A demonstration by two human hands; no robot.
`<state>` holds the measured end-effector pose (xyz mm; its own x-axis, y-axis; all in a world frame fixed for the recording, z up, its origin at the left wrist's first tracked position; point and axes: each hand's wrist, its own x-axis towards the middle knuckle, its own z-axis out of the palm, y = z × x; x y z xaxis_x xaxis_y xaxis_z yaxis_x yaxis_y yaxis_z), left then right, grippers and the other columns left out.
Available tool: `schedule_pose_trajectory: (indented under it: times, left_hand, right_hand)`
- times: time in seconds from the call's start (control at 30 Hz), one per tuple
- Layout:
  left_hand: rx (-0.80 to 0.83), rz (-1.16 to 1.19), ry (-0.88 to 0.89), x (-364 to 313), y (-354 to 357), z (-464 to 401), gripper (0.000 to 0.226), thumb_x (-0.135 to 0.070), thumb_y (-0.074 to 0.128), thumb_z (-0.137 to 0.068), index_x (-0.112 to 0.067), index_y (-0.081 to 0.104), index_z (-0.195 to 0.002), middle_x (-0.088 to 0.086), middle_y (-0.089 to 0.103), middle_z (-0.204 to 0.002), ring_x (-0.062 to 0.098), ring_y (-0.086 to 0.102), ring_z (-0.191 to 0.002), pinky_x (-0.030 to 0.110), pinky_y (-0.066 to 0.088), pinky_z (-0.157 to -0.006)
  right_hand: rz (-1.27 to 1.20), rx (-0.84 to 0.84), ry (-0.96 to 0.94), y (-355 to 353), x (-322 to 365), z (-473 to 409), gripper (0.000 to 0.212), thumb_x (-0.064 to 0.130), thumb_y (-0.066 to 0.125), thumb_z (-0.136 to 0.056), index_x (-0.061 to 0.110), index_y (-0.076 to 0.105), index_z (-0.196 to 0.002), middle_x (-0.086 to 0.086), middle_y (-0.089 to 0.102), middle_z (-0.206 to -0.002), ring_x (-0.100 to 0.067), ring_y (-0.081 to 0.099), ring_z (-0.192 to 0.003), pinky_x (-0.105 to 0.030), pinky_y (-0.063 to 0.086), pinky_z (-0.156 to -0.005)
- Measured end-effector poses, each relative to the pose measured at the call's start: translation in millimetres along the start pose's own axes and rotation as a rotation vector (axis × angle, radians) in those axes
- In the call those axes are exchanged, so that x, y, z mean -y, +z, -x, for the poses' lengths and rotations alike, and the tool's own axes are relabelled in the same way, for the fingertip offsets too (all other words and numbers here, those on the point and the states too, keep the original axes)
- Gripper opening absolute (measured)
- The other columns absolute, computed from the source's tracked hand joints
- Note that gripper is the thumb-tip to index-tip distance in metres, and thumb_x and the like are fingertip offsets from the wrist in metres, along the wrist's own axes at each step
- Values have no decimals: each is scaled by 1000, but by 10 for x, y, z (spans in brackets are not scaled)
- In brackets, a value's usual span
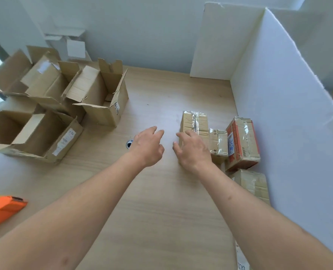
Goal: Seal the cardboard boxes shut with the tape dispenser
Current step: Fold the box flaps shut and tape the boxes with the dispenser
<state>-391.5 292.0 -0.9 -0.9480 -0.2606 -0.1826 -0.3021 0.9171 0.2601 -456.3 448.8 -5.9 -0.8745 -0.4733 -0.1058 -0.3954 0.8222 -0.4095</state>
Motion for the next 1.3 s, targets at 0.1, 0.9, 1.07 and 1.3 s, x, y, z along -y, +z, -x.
schedule_pose_trajectory:
  times: [0.1,0.9,1.07,1.3]
  left_hand:
    - [-53,-23,-31,41,-180,396,49,-28,50,-98,-16,46,-145,11,36,-157,29,35,-143,42,30,-116]
    - [-137,-98,-84,2633,-921,2788,51,-35,50,-99,-17,47,-146,9,50,-146,27,45,-136,46,35,-113]
    - [-65,-104,-65,3303,-978,3018,52,-34,50,-98,-17,46,-147,8,47,-150,27,42,-139,49,26,-118]
    - [-39,-80,-82,3904,-953,2997,53,-33,50,-97,-18,46,-148,7,50,-146,26,44,-137,47,28,-116]
  right_hand:
    - [36,21,-73,-168,209,254,46,47,49,-101,27,56,-143,-2,45,-153,-23,42,-141,-41,37,-112]
    - [160,96,-315,700,3297,1815,45,48,48,-102,29,57,-141,0,49,-149,-23,49,-133,-41,45,-104]
    - [171,130,-248,1077,3799,1901,44,47,47,-102,27,58,-140,0,50,-147,-24,50,-132,-40,43,-103]
    - [141,169,-196,1410,4120,1718,43,46,47,-101,28,59,-139,0,52,-143,-27,54,-126,-41,46,-100]
